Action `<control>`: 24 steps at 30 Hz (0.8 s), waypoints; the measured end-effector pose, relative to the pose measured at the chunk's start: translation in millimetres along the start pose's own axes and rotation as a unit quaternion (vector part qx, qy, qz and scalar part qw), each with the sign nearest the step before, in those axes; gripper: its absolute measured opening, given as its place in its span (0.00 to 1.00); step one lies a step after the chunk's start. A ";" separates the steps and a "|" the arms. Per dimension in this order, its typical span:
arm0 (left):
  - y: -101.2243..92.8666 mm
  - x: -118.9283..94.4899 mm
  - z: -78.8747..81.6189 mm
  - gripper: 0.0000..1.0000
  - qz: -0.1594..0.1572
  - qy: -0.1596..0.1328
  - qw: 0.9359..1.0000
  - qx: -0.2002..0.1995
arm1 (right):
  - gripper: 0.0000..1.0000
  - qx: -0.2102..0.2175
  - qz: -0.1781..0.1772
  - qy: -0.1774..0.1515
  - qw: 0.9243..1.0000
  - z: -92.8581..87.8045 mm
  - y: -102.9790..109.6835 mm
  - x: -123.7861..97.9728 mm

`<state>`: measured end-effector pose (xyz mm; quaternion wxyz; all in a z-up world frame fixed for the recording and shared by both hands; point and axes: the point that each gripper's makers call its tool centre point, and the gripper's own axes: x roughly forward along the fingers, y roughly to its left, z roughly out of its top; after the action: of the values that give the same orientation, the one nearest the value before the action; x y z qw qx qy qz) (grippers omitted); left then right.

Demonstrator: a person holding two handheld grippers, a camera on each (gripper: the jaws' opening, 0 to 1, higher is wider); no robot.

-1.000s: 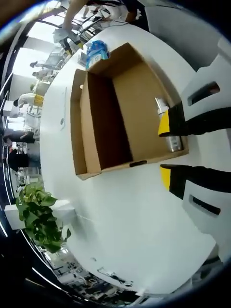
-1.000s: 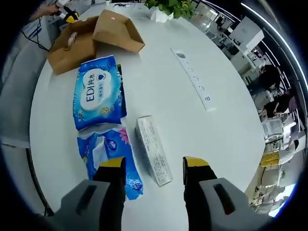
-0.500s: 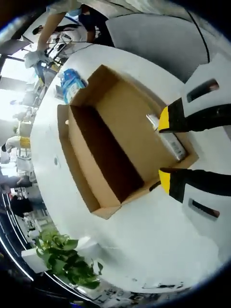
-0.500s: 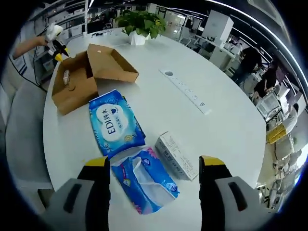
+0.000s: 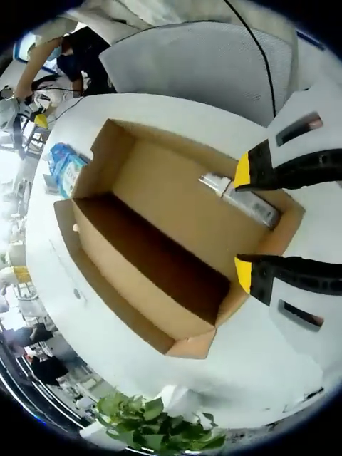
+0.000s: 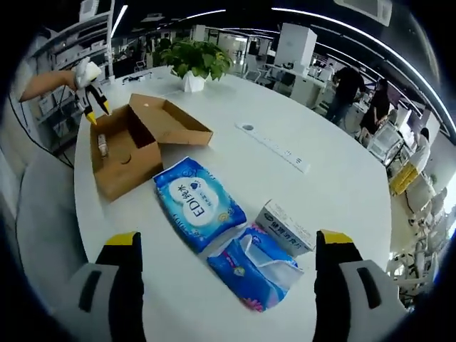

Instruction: Operate the shoe box by opening the lid, removing the specified soft item, and placing it in the target area until the item is outside and the box remains undamaged.

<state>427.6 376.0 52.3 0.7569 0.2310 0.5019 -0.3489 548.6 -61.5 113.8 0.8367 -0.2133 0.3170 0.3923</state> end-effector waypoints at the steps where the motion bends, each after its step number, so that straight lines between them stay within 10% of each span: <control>1: -0.8 1.6 0.6 0.36 -0.004 0.002 1.000 0.009 | 0.96 0.009 -0.002 -0.006 1.000 1.4 3.6 -3.2; 24: -16.3 44.3 1.8 0.41 -0.144 0.069 0.977 0.143 | 0.96 0.084 -0.007 -0.049 0.995 -9.2 65.6 -30.7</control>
<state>427.4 351.0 12.1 0.6215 0.2862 0.5257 -0.5055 478.1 -43.7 121.6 0.8688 -0.1247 0.3065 0.3684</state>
